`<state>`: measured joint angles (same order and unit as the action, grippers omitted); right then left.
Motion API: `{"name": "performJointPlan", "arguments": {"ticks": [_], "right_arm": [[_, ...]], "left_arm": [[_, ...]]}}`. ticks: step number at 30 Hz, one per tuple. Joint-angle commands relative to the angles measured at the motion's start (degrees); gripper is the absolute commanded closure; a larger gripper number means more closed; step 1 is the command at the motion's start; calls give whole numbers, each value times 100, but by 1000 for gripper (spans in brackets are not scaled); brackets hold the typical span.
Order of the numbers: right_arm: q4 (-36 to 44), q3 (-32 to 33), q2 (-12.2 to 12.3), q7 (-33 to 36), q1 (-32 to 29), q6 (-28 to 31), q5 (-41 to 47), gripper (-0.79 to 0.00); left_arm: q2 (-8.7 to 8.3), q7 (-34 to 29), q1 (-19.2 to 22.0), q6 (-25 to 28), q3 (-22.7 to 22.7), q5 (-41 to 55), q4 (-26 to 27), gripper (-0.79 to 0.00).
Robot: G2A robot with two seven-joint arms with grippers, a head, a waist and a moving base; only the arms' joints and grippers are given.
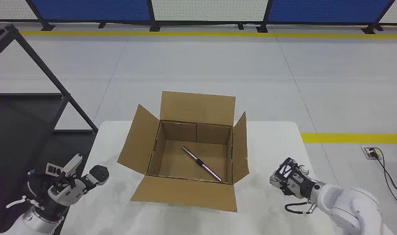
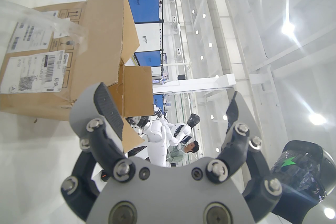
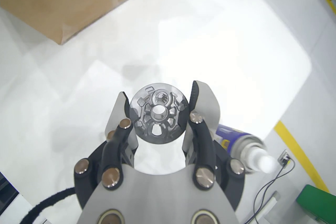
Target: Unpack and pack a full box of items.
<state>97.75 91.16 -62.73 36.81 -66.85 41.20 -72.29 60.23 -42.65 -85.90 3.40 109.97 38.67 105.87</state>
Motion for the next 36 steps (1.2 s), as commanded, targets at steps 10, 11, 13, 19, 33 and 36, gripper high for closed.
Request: {"name": "performJointPlan", "arguments": {"ticks": [10,11,13,19,33,36], "right_arm": [[2178,506,51,212,-246,-533,816,0],[2178,506,51,212,-246,-533,816,0],[2178,506,51,212,-246,-533,816,0],[2178,506,51,212,-246,-533,816,0],[2576,-480,35,-78,592,-484,722,0],[2416,-1068,-3,245,1324,-563,881,0]], "left_arm": [[0,0,0,0,0,0,0,-785],[0,0,0,0,0,0,0,-785],[0,0,0,0,0,0,0,-785],[0,0,0,0,0,0,0,-785],[-18,25,0,490,-38,-725,-74,-785],[-22,-46,15,588,-17,-697,-230,-785]]}}
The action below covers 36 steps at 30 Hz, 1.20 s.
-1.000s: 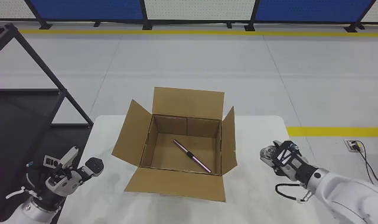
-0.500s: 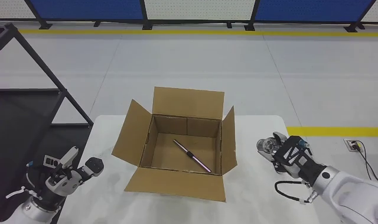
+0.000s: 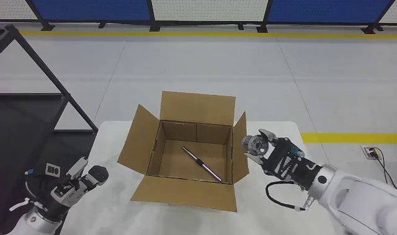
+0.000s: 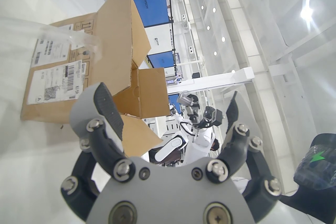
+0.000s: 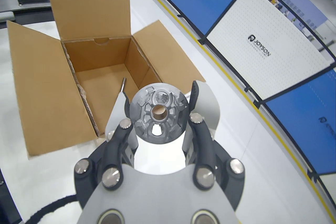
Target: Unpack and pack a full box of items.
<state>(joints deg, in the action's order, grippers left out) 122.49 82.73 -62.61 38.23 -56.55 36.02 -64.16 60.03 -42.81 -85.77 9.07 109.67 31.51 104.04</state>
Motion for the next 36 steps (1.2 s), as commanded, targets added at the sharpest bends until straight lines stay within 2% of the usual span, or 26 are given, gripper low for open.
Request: {"name": "performJointPlan", "arguments": {"ticks": [1,4,8,15,17,31,36], "right_arm": [[-144,-449,-36,228,555,-94,124,0],[-489,-1156,-127,537,1353,-279,392,0],[-1085,-2147,-320,920,2353,-894,444,0],[-2800,-3574,-782,761,3534,-1754,958,0],[-3141,-3805,-874,750,3694,-1757,1054,0],[-3254,-3896,-887,765,3636,-1792,890,0],[-3991,-4372,-1136,780,3912,-2135,949,0]], "left_arm": [[-3,-50,-7,45,30,33,-92,-785],[2,-123,-59,217,55,118,-181,-785],[12,-298,-187,429,86,316,-235,-785],[17,-449,-301,471,79,423,-190,-785],[17,-449,-301,471,79,423,-190,-785],[21,-343,-299,406,45,400,-147,-785],[25,-205,-292,311,-40,270,-20,-785]]}}
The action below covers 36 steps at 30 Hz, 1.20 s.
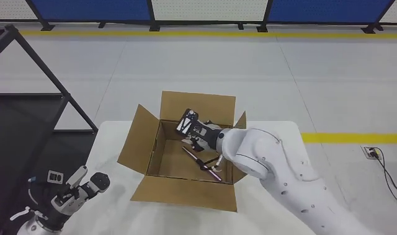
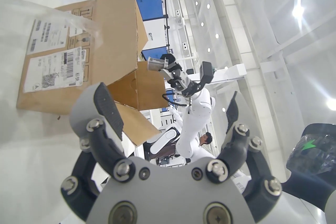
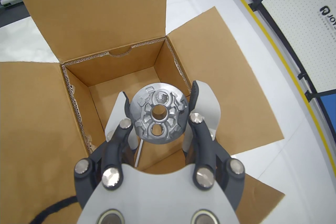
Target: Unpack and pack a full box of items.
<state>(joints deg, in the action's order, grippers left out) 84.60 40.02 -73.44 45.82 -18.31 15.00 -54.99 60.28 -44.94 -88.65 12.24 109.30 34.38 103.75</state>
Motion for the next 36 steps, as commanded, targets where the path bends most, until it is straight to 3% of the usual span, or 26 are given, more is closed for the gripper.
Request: {"name": "performJointPlan", "arguments": {"ticks": [1,14,32,34,36], "right_arm": [[-402,-211,-117,55,182,-92,28,0],[-2625,-1236,-947,15,774,-527,126,0],[-4407,-1568,-1743,-326,914,-737,115,0],[-4557,-1585,-1820,-351,936,-708,104,-129],[-4699,-1595,-1895,-378,957,-692,99,-203]], "left_arm": [[0,17,-6,-11,-5,-21,15,-785],[-3,32,-11,-45,64,36,5,-785],[-4,8,-21,41,69,17,-29,-785],[-3,9,-39,49,85,37,-31,-785],[-2,10,-55,61,98,45,-28,-785]]}}
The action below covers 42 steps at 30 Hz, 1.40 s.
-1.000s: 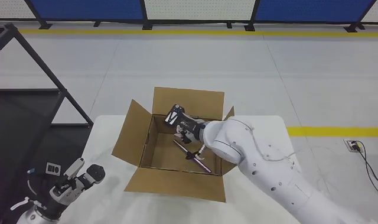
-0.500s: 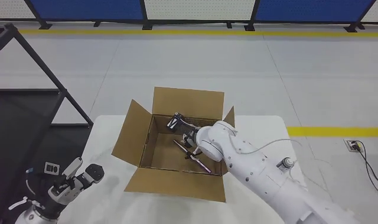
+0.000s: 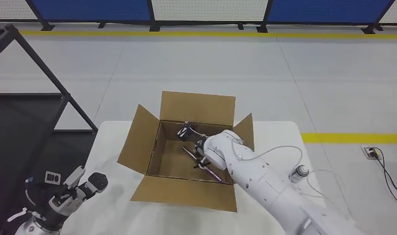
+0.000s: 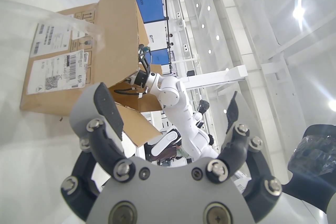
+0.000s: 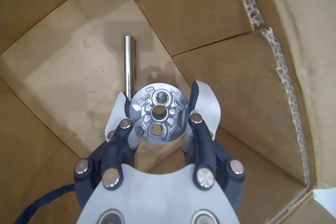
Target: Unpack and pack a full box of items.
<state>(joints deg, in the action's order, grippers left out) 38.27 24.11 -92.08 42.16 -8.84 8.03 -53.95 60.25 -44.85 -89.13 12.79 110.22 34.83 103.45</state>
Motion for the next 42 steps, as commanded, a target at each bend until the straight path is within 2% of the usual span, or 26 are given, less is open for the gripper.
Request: {"name": "performJointPlan", "arguments": {"ticks": [1,13,15,20,22,33,42], "right_arm": [[-132,-13,-68,-23,21,14,-21,-225],[-749,7,-401,-178,128,111,-130,-376],[-810,18,-437,-207,139,117,-164,-493],[-921,65,-507,-258,151,129,-226,-603],[-950,84,-528,-267,153,133,-258,-705],[-747,329,-492,-437,147,160,-405,-770],[-58,714,-219,-361,-7,174,-672,-785]], "left_arm": [[1,0,-16,13,11,0,5,-785],[7,-7,-93,70,40,9,22,-785],[8,-14,-102,96,42,4,27,-785],[11,-13,-133,117,39,-5,47,-785],[12,-8,-143,127,43,-9,53,-785],[22,-9,-221,172,42,-12,89,-785],[29,-22,-293,214,68,2,108,-785]]}}
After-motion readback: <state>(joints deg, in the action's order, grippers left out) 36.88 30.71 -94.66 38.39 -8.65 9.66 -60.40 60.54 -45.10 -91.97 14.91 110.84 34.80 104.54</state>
